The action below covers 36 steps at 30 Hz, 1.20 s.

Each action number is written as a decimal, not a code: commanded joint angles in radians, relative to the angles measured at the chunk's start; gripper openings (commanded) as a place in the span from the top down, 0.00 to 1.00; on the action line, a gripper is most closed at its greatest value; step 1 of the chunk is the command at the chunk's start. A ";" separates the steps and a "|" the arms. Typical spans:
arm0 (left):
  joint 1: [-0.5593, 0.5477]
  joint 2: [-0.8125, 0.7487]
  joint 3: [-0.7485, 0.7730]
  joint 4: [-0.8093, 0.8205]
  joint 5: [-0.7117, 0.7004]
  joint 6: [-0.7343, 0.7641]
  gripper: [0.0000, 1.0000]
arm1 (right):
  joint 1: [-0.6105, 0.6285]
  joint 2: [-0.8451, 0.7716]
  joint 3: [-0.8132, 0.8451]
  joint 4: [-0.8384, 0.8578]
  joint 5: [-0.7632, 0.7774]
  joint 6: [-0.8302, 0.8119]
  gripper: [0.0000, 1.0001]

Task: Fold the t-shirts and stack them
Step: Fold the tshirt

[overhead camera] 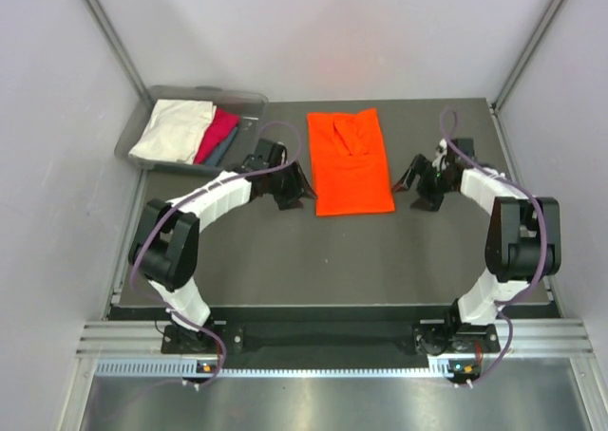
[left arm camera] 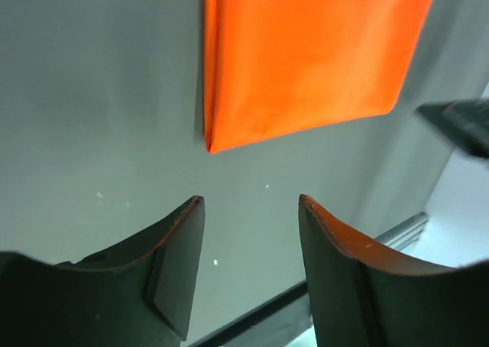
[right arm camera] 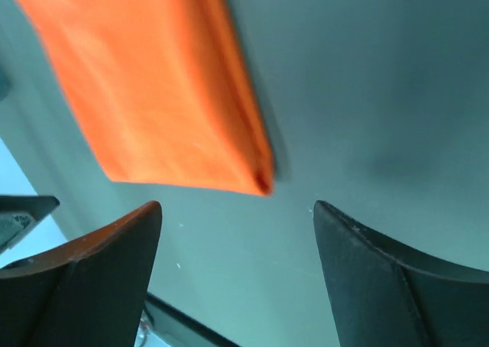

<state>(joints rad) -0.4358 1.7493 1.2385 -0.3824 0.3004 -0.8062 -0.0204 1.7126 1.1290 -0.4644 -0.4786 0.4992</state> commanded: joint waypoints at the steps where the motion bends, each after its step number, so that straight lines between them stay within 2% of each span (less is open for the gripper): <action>1: -0.018 -0.008 -0.119 0.217 -0.046 -0.233 0.43 | 0.010 -0.068 -0.179 0.243 -0.048 0.148 0.20; 4: -0.043 -0.010 -0.143 0.264 -0.101 -0.342 0.39 | 0.008 -0.103 -0.280 0.323 -0.014 0.180 0.27; 6: -0.063 -0.016 -0.207 0.364 -0.142 -0.427 0.40 | 0.013 -0.104 -0.331 0.398 -0.029 0.211 0.33; 9: -0.090 0.010 -0.235 0.405 -0.198 -0.527 0.43 | 0.013 -0.097 -0.366 0.457 -0.019 0.245 0.35; 16: -0.096 0.073 -0.326 0.508 -0.198 -0.711 0.48 | 0.060 -0.088 -0.397 0.550 0.021 0.314 0.40; 18: -0.098 0.069 -0.344 0.496 -0.211 -0.729 0.49 | 0.069 -0.079 -0.388 0.547 0.024 0.321 0.47; 23: -0.098 0.058 -0.401 0.508 -0.218 -0.814 0.52 | 0.082 -0.099 -0.396 0.538 0.066 0.340 0.50; 29: -0.100 0.099 -0.392 0.485 -0.182 -0.821 0.58 | 0.091 -0.068 -0.385 0.534 0.060 0.354 0.55; 32: -0.101 0.093 -0.395 0.413 -0.175 -0.835 0.63 | 0.091 -0.067 -0.377 0.509 0.063 0.334 0.57; 36: -0.107 0.092 -0.386 0.318 -0.170 -0.860 0.62 | 0.091 -0.065 -0.377 0.486 0.052 0.318 0.58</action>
<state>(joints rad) -0.5331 1.8168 0.8696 0.1131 0.1474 -1.6382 0.0582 1.6413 0.7395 0.0223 -0.4274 0.8379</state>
